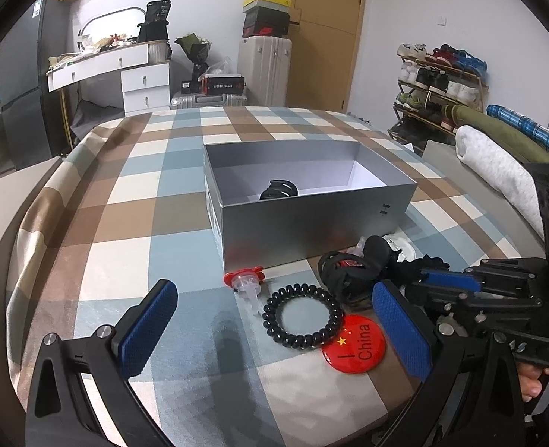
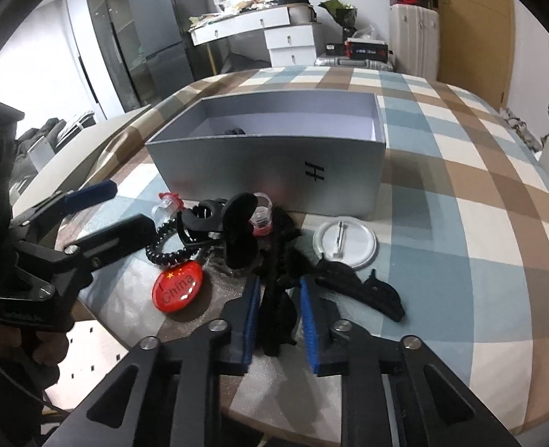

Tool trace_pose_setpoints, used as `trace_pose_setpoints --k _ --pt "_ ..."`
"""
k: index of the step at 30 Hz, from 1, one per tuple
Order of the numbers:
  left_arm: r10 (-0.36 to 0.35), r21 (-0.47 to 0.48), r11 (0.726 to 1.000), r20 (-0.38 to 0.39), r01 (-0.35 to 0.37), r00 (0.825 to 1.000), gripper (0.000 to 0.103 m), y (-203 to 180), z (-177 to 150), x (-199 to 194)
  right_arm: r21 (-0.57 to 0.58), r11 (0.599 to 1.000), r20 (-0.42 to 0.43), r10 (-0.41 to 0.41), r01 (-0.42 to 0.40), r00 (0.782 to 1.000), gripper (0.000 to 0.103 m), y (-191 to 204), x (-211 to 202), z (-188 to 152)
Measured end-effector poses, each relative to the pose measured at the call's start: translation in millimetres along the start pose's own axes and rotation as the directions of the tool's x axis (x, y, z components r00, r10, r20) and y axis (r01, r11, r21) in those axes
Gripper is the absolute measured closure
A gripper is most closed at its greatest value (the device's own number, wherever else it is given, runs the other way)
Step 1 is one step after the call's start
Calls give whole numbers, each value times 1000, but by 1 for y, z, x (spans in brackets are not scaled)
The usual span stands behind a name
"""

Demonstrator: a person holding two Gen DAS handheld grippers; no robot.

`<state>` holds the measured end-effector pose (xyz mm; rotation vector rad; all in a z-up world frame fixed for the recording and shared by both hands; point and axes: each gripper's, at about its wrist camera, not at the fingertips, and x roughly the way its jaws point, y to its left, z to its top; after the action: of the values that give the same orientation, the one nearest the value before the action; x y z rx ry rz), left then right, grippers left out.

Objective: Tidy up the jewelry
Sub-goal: 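Grasp a black claw clip with the right tool while the left tool grasps another claw clip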

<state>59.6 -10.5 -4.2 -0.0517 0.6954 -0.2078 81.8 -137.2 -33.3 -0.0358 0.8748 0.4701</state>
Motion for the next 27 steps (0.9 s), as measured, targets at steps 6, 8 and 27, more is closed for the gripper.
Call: trace_pose_setpoints --k 6,8,27 --pt "-8 1 1000 -7 8 1000 1 -4 -1 1 22 1000 54 3 -5 999 86 -7 -14 3" --pt "-12 5 1000 -6 12 1000 1 -6 -1 2 24 1000 67 0 -2 998 86 -9 -18 3" --pt "-100 24 995 -34 100 994 15 -33 5 17 58 998 151 26 -35 988 86 -27 -37 -3"
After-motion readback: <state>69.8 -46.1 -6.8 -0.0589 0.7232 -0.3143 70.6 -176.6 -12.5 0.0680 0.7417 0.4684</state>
